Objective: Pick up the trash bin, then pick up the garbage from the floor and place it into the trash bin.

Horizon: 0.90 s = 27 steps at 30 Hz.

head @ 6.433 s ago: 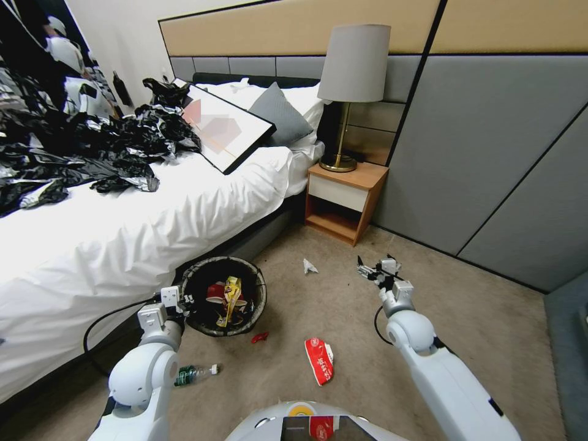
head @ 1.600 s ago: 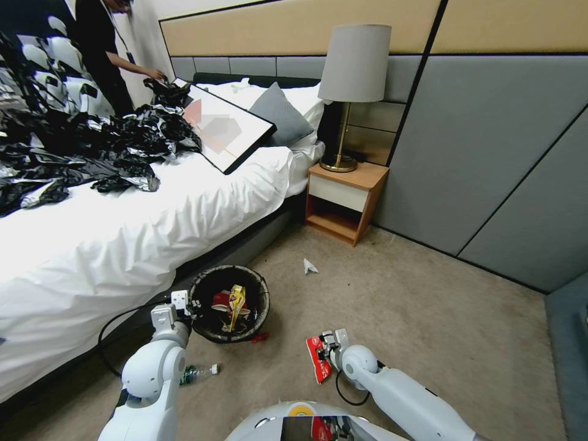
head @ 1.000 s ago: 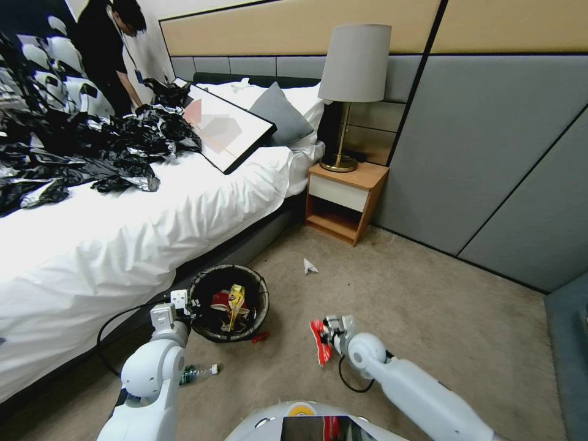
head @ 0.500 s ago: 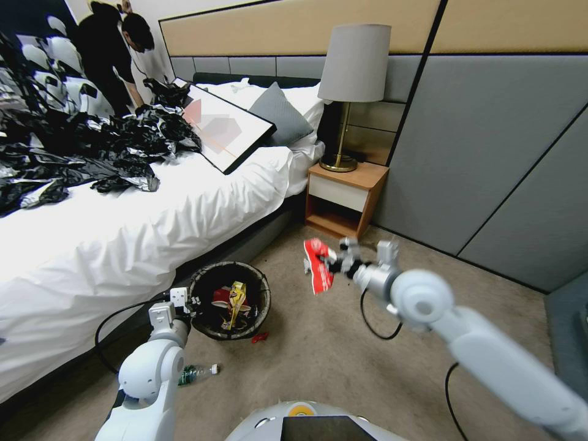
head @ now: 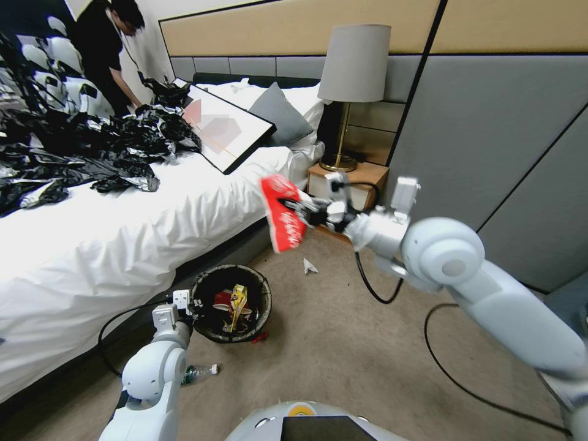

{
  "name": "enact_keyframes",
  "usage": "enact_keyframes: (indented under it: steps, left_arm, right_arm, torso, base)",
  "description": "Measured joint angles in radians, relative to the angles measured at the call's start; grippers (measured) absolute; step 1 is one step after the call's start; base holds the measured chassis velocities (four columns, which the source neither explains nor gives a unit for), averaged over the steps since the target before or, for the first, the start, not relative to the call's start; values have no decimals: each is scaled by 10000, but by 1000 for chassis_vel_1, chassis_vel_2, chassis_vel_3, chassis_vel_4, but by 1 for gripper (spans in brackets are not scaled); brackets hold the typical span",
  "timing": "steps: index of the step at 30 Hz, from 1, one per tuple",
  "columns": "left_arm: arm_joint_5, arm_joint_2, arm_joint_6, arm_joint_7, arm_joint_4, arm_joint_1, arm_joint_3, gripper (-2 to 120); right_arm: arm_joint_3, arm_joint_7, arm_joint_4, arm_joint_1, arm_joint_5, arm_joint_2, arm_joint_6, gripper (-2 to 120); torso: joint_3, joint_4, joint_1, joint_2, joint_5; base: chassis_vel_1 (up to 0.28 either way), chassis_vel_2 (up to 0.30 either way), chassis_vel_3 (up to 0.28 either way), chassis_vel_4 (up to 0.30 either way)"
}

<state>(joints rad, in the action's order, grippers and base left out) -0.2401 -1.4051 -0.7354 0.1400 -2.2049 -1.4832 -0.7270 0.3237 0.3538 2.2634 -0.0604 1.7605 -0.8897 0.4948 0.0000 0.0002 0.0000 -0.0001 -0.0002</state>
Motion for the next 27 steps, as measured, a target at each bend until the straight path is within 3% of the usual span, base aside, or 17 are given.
enact_keyframes:
  steps: [9,27]
  left_arm:
    - [-8,-35,0,1,64,3,-65,0]
    - [-83,-22,0,1,185,142,-190,0]
  right_arm:
    - [1384,561,-290,-977,-916,-425,28,0]
    - [2159,595,-967,-2251,-2210,-713,135,0]
  torso:
    - [1,-3,0,0,2]
    - [0,-2,0,0,2]
  base:
    - [0,0,0,0]
    - [0,0,0,0]
